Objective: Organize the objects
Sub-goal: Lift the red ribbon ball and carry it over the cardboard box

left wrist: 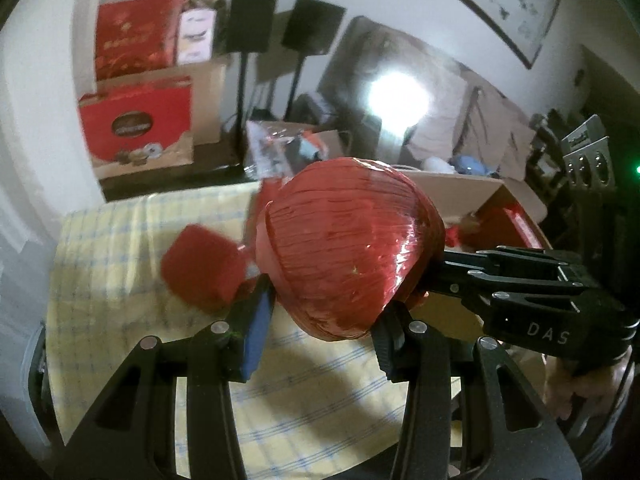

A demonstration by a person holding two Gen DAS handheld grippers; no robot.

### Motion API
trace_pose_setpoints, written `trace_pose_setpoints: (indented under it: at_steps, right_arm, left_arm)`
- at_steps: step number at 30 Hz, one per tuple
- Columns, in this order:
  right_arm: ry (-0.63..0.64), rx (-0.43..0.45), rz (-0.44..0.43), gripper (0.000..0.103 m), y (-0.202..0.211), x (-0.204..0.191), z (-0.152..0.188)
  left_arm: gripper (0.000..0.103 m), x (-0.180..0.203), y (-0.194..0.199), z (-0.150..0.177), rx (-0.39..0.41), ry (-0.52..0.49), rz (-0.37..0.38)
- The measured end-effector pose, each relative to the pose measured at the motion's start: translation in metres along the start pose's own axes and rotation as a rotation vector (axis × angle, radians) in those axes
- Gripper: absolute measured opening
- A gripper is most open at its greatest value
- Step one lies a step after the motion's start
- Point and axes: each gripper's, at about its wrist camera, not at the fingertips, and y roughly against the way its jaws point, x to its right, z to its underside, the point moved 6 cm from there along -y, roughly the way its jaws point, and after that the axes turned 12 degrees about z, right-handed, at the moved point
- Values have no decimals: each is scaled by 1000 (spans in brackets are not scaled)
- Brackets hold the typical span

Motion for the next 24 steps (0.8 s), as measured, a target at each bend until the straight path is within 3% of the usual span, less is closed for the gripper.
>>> trace_pose_setpoints:
  at_steps: [12,24]
  right_arm:
    - [-104,41,61,22,38,81,-3]
    - [-212,56,112,22,53,155,10]
  left_arm:
    - [42,66,-39,-25,-48,-34,105]
    - [42,126,-90,-36,-117,-122,132]
